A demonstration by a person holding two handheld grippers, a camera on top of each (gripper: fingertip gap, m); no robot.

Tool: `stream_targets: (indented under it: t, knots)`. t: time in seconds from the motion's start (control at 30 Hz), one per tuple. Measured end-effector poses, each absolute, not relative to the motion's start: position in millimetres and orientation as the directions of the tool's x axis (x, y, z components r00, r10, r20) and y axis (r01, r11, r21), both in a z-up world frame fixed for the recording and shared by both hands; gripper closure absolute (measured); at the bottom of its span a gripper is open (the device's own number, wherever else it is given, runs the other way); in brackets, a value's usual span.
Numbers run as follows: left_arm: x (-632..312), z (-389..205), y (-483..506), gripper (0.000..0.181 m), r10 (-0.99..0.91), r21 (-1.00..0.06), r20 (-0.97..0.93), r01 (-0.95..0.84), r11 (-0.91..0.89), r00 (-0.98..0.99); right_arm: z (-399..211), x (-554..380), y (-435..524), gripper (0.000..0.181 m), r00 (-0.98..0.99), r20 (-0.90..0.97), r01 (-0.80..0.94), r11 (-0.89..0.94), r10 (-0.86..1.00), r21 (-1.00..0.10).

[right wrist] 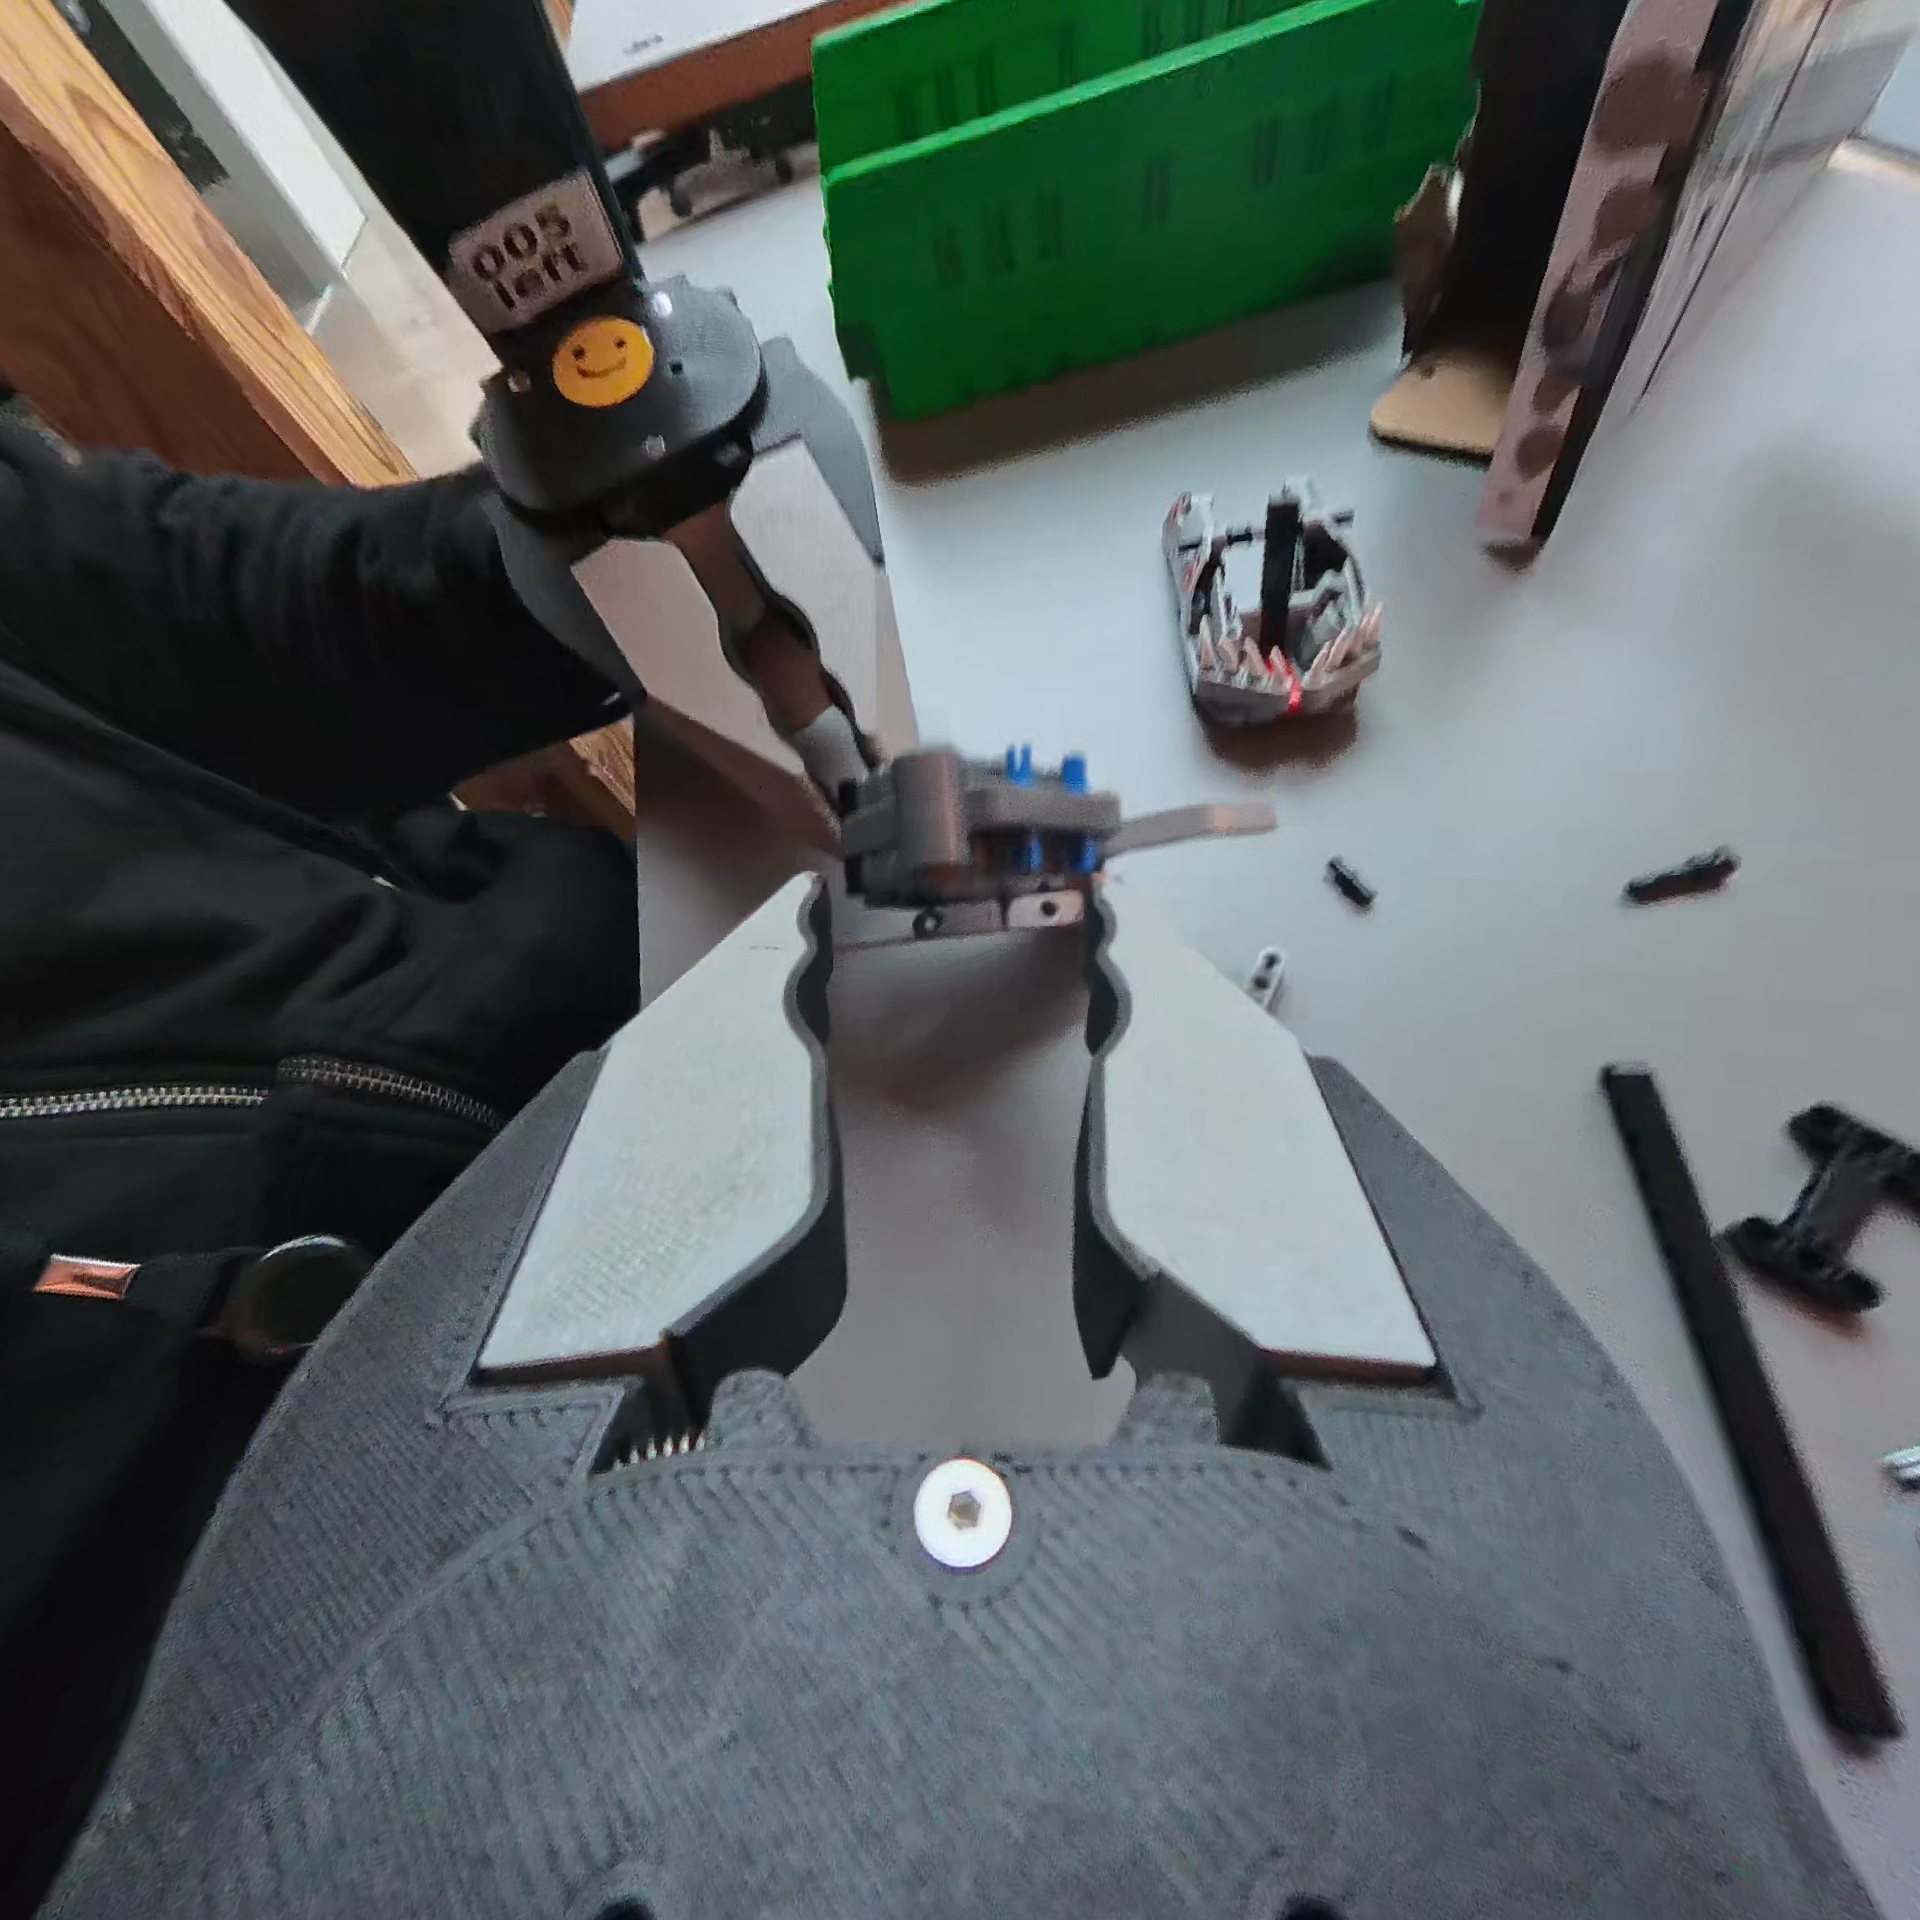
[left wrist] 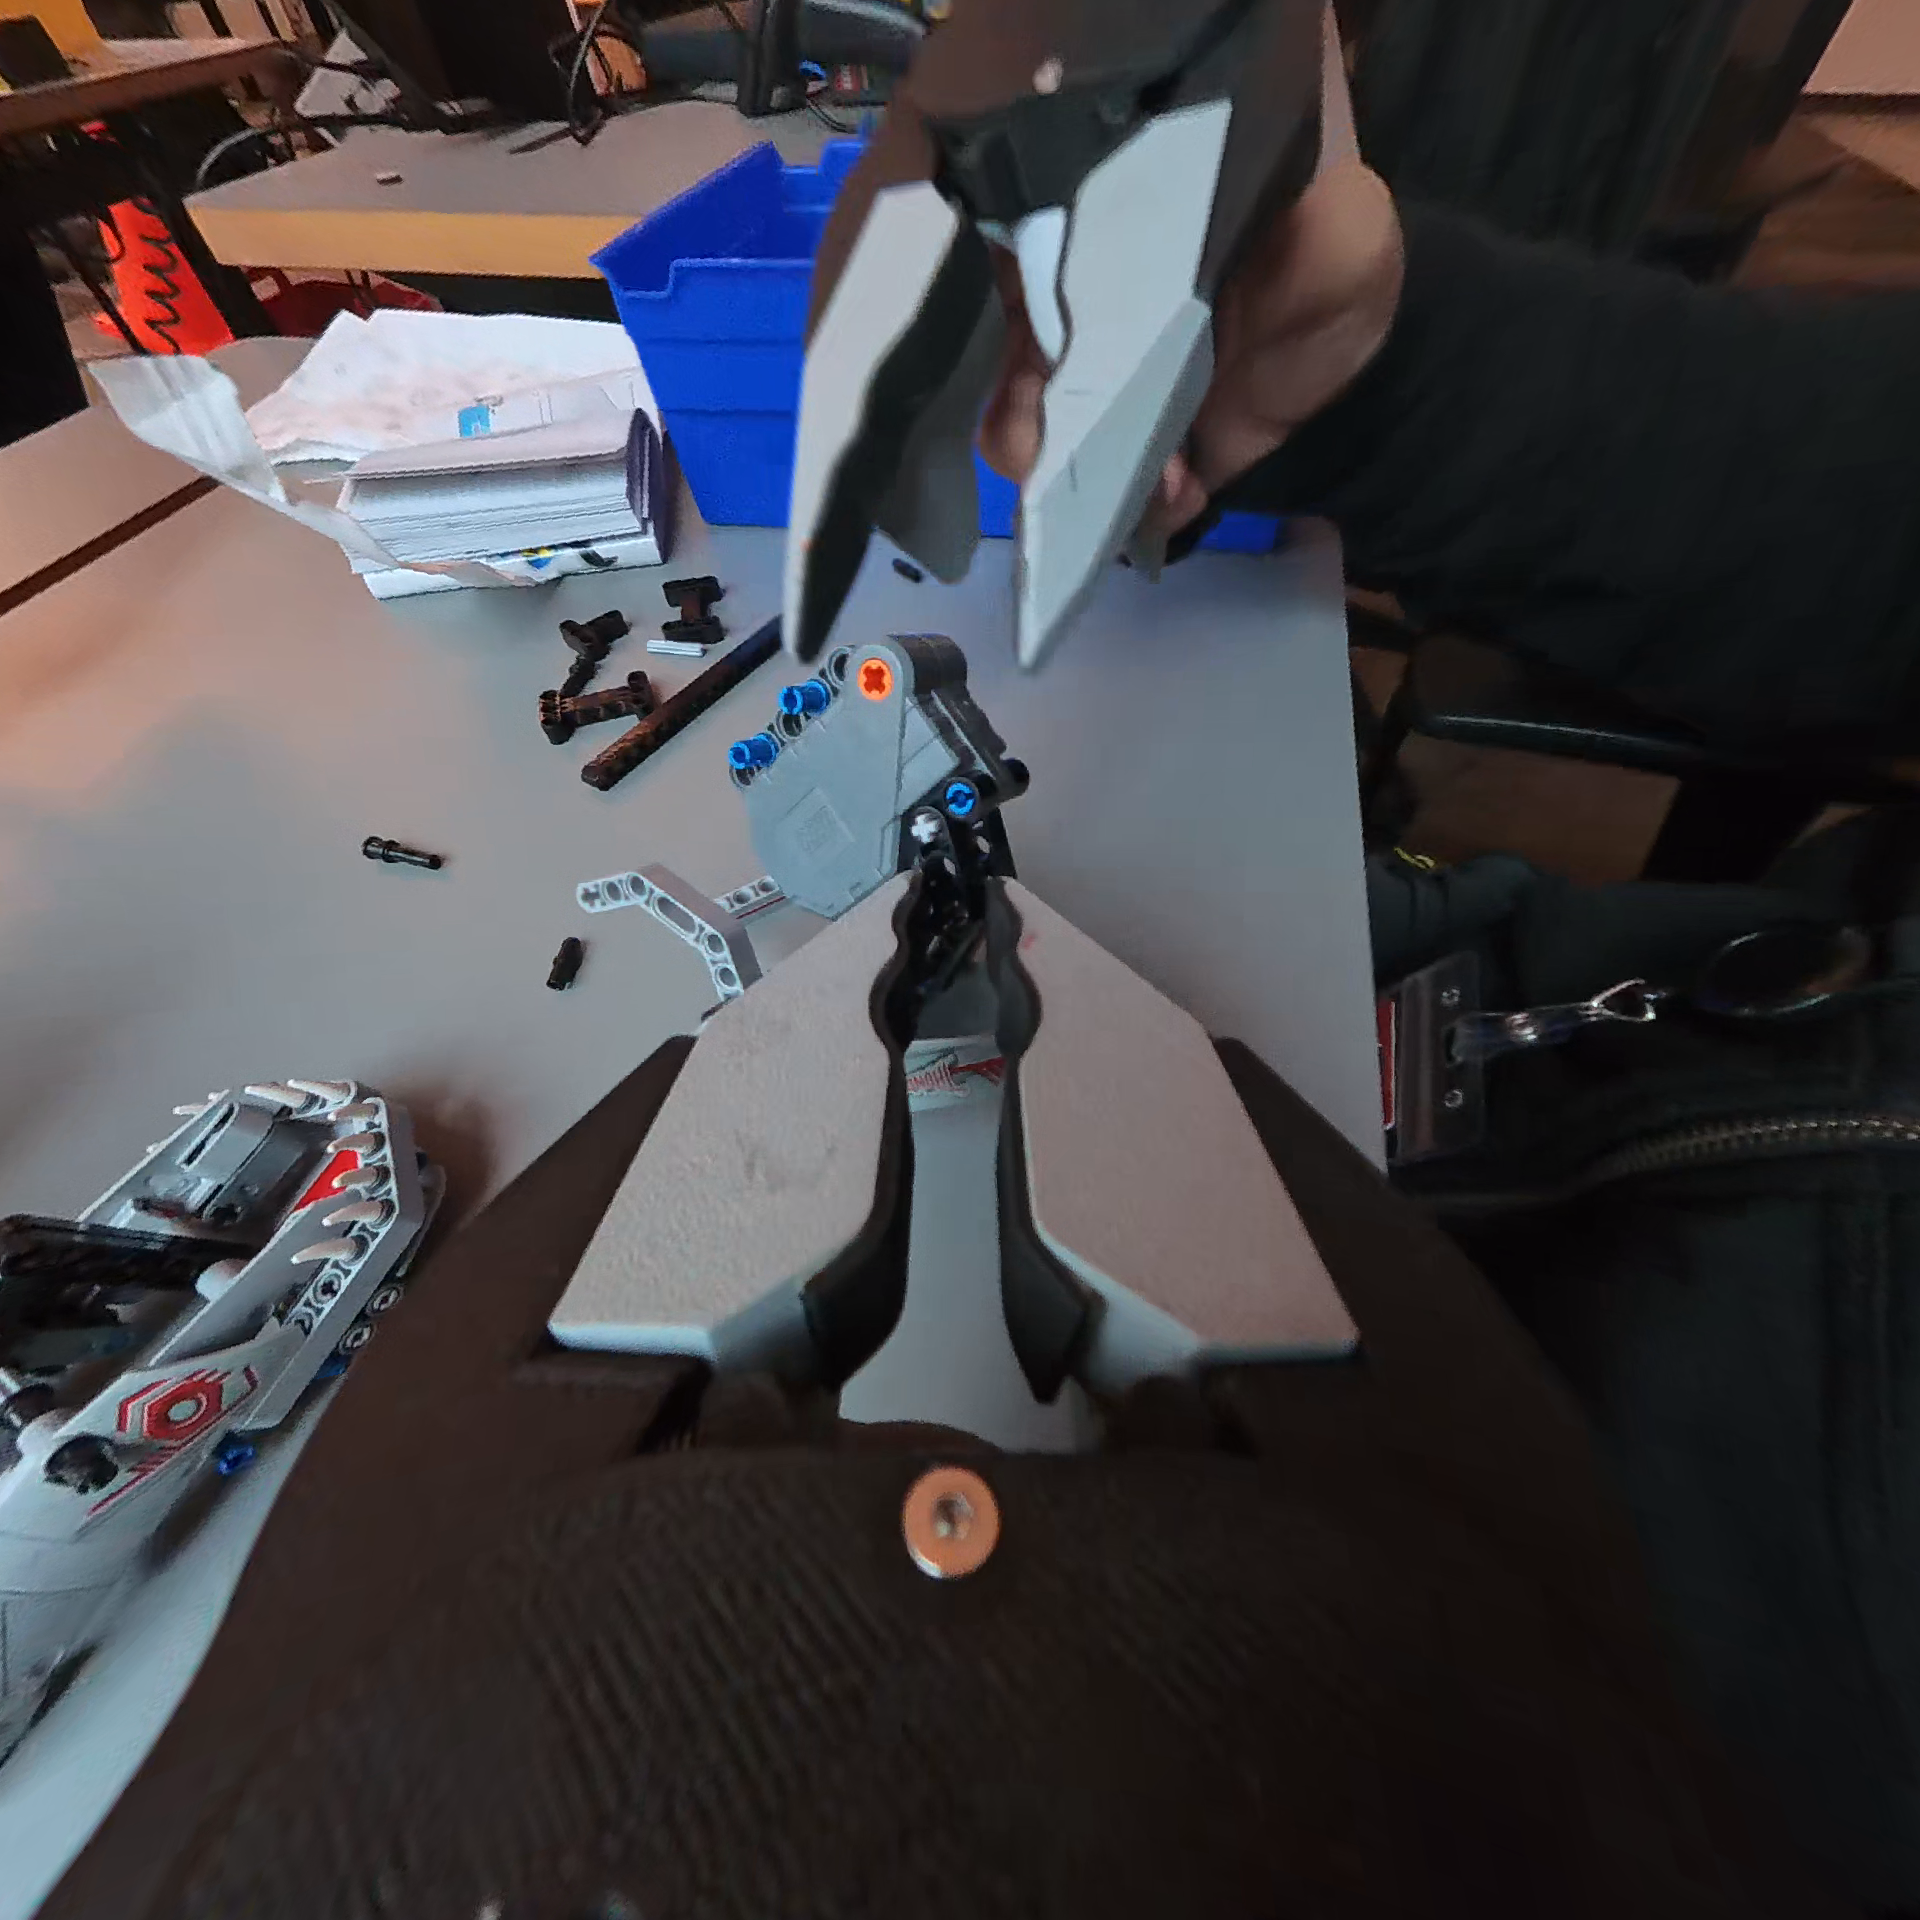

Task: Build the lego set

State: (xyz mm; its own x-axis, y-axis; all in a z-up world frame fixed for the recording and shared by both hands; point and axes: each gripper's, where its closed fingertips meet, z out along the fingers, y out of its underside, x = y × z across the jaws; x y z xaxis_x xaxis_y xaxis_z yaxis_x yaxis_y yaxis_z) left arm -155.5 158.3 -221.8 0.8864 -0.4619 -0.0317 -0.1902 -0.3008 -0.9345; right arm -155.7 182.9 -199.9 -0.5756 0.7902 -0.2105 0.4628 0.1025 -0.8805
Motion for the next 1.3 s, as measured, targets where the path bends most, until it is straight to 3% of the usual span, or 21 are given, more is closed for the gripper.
stream_targets:
  t: [0.03,0.2,0.43,0.6,0.73,0.93,1.3]
  knots:
    - [-157,-221,160,0.173,-0.452,-0.939,-0.027,-0.177,-0.294,0.892,-208,-153,181,0.134,-0.567,-0.234,0.482,0.087,0.790,-0.872]
    - [-161,-203,165,0.173,-0.423,-0.971,0.140,0.042,-0.233,0.895,-224,-152,161,0.154,-0.535,-0.342,0.514,-0.023,0.772,-0.857]
    - [-158,-206,167,0.173,-0.394,-0.970,0.168,0.080,-0.228,0.904,-210,-161,157,0.172,-0.553,-0.387,0.441,-0.134,0.738,-0.887]
    - [-162,-207,168,0.173,-0.365,-0.965,0.190,0.105,-0.240,0.911,-207,-165,157,0.167,-0.551,-0.507,0.452,-0.274,0.663,-0.849]
    - [-150,-210,162,0.174,-0.412,-0.959,0.192,0.082,-0.270,0.890,-198,-165,157,0.177,-0.573,-0.560,0.429,-0.363,0.599,-0.827]
    - [-156,-207,163,0.176,-0.342,-0.945,0.272,0.184,-0.269,0.899,-201,-164,159,0.176,-0.569,-0.446,0.413,-0.229,0.690,-0.881]
    - [-196,-191,154,0.181,-0.212,-0.952,0.299,0.275,-0.134,0.930,-177,-152,213,0.177,-0.531,-0.464,0.350,-0.315,0.709,-0.882]
